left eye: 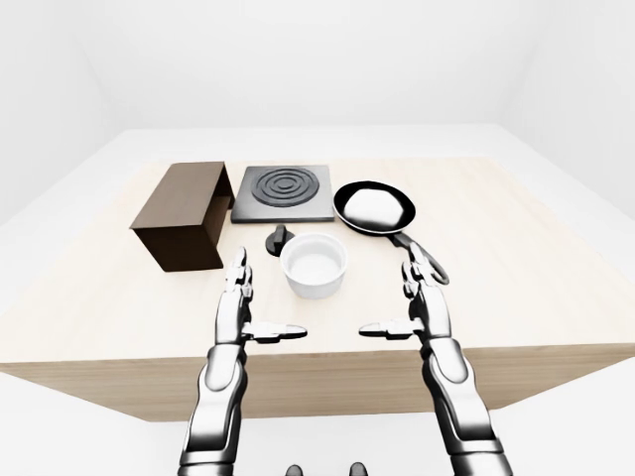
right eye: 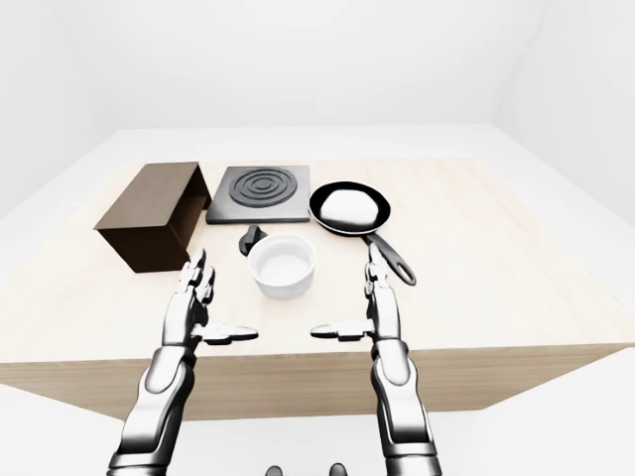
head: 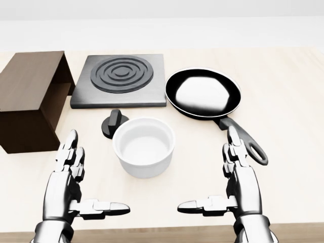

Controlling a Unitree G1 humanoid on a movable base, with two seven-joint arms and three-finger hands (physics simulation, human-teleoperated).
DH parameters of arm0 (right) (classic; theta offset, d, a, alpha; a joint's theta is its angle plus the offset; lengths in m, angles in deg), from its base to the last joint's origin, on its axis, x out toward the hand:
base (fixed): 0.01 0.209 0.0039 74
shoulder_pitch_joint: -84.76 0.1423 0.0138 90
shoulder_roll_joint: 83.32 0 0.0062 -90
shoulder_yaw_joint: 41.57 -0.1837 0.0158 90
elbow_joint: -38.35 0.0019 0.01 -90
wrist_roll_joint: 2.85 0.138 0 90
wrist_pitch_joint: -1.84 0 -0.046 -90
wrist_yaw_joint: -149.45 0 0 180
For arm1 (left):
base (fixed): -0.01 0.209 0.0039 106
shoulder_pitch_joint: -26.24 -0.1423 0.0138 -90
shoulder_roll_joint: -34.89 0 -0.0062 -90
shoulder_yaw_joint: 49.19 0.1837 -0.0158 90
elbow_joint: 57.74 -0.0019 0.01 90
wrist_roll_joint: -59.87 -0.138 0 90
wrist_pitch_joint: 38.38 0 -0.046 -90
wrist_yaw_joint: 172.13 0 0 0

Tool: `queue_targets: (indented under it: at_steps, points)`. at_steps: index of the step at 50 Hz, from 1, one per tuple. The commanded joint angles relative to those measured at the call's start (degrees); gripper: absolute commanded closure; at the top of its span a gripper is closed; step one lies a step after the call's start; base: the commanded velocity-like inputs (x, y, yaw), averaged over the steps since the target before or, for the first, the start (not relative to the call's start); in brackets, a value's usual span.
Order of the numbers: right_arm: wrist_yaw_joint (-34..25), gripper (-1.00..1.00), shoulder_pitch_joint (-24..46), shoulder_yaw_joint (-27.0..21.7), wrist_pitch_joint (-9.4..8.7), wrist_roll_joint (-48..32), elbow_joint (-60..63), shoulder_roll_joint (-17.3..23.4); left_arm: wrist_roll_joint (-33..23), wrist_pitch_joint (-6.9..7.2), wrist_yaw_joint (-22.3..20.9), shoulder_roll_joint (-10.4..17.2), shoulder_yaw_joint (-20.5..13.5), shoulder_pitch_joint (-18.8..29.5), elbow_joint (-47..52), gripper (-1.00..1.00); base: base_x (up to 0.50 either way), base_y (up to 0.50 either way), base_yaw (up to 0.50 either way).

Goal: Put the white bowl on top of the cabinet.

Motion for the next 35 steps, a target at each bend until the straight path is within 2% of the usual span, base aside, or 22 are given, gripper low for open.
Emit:
queue_targets:
  at_steps: [1,6,8,10,12,17,35]
  points:
    - [-1.15,-1.0,-1.08,-0.73,0.22,-0.47,1.47,0.49,-0.05,-0.38,-1.16,0.64,-1.29,-0.77,1.12,-1.0,0.0,0.0,0.0]
    - [-0.85,-1.0,-0.64,-0.76,1.15,-0.91,0.48,0.46,-0.26,-0.26,-1.18,0.65,-1.29,-0.86,1.43,-1.0,0.0,0.0,0.0]
    - [-0.23,-1.0,0.26,-0.87,2.17,-1.49,-1.46,0.48,-0.3,-0.34,-1.12,0.67,-1.39,-0.68,1.14,-1.0,0.0,0.0,0.0]
    - [-0.53,-1.0,0.62,-1.03,1.65,-1.1,-1.69,0.59,-0.35,-0.32,-1.18,0.67,-1.35,-0.71,1.09,-1.0,0.0,0.0,0.0]
    - [-0.31,-1.0,0.95,-1.03,2.03,-1.24,-2.46,0.56,-0.47,-0.35,-1.2,0.6,-1.2,-0.87,1.25,-1.0,0.0,0.0,0.0]
    - [-0.35,-1.0,0.65,-0.82,1.83,-1.37,-2.06,0.55,-0.95,-1.26,-1.13,0.49,-0.83,-0.78,0.14,-1.0,0.09,0.0,0.0]
    - [-0.32,-1.0,-1.02,-0.14,2.45,-1.97,-0.17,0.25,-1.7,-1.7,-1.05,0.25,-0.13,-1.28,-0.12,-1.0,0.16,0.0,0.0]
